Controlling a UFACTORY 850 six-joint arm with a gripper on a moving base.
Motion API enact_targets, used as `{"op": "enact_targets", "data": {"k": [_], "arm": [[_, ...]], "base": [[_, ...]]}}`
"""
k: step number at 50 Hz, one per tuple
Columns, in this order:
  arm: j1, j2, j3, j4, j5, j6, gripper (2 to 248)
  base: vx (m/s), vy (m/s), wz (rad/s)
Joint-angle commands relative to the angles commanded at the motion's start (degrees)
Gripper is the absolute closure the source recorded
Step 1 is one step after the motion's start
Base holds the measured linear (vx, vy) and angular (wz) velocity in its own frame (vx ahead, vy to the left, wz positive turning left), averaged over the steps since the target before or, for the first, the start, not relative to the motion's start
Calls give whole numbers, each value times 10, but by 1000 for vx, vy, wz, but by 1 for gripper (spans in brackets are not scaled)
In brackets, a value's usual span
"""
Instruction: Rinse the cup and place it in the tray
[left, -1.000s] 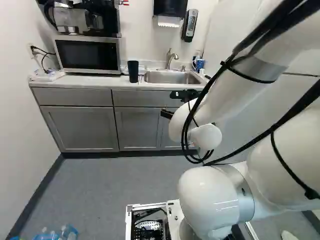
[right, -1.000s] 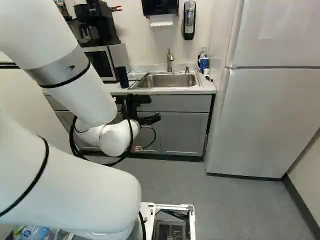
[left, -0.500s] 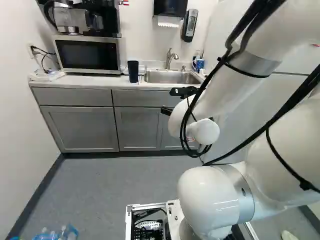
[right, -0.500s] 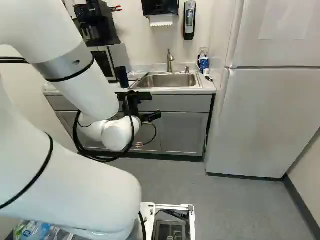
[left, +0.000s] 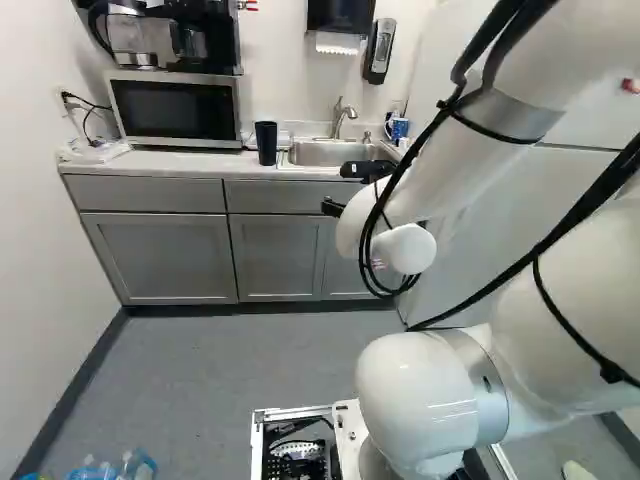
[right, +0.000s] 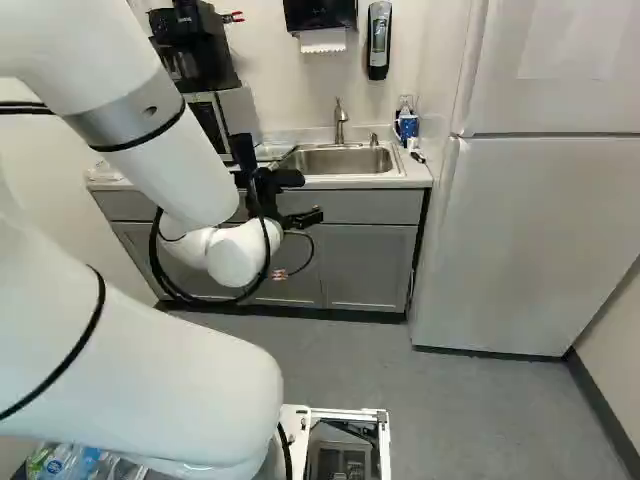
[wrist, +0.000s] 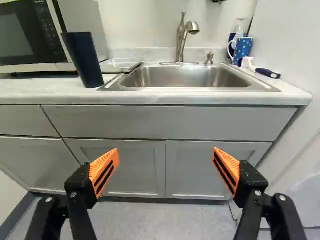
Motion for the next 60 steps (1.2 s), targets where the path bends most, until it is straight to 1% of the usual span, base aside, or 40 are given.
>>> {"op": "enact_targets", "data": {"k": [37,60], "arm": [[0,18,-36,0,0,0,3],[0,16,-69,0,0,0,3]], "base": [[0,0,0],[0,0,0]]}}
